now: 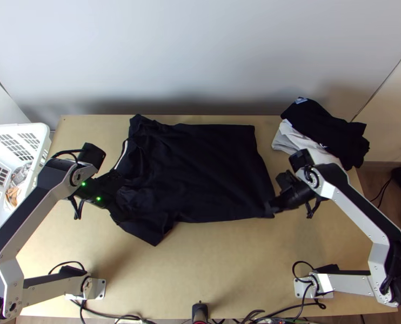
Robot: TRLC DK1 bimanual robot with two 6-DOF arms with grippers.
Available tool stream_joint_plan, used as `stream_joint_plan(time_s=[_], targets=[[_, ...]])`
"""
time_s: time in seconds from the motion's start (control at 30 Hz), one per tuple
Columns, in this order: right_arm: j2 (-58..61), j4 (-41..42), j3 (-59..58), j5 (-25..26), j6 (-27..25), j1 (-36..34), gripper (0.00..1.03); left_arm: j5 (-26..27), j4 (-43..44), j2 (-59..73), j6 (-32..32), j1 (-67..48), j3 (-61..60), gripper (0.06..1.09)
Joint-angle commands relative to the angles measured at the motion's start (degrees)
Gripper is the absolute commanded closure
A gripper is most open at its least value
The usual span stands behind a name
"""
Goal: Fold the t-shirt
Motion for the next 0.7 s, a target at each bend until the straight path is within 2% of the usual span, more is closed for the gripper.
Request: stream_joint_plan(time_s=[0.0,0.27,0.4,0.6,0.67], targets=[[0.01,-4.76,-2.54,-0.08,-7.62,1.10,0.04,-0.13,-0.28,0.41,0.02,-0.27,0.74,0.10],[-5.09,-7.04,-2.45,-0.26,-7.97,1.28,0.05,-0.30,-1.51,-0.38,1.08,1.57,0.74,0.10],[-4.92,-8.01,-3.15,-0.96,-5.95,4.97,0.05,-0.21,-1.34,-0.38,0.20,-0.19,1.09,0.10],[-4.65,-7.83,-4.12,-3.59,-4.80,9.45,0.05,1.72,2.80,0.94,-3.14,-3.79,-2.95,0.10],[-4.48,-5.46,-4.03,-4.74,-3.49,9.80,0.05,2.07,5.43,2.44,-3.23,-5.63,-6.21,0.10]])
